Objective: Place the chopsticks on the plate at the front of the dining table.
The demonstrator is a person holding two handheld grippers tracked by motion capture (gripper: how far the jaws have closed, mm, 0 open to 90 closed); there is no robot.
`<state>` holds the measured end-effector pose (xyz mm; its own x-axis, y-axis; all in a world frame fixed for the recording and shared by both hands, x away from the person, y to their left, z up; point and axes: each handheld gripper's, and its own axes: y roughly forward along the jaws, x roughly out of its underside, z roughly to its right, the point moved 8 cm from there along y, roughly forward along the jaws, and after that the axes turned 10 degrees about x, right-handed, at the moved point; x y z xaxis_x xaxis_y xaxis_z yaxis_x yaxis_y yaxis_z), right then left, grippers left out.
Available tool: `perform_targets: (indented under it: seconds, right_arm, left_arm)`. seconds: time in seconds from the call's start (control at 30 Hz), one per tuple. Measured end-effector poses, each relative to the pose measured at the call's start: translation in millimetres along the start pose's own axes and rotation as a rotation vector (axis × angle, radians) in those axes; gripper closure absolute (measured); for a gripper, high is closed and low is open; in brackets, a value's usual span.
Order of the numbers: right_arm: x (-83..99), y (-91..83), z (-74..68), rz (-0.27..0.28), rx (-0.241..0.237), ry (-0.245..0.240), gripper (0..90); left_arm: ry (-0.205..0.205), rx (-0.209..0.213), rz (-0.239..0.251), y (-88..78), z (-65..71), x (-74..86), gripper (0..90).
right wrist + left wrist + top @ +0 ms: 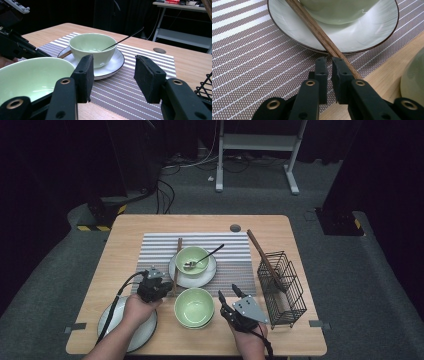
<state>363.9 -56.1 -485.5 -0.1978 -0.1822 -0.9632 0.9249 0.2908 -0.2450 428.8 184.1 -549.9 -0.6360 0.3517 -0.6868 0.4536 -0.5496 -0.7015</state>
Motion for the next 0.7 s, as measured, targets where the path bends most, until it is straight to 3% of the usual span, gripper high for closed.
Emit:
perform_targets:
  seconds: [0.7]
  right_arm:
    - [2.0, 0.8, 0.6, -0.008, 0.005, 0.002, 49.6]
  left_arm:
    - [-0.025, -0.017, 0.042, -9.0, -6.8, -1.6, 71.1]
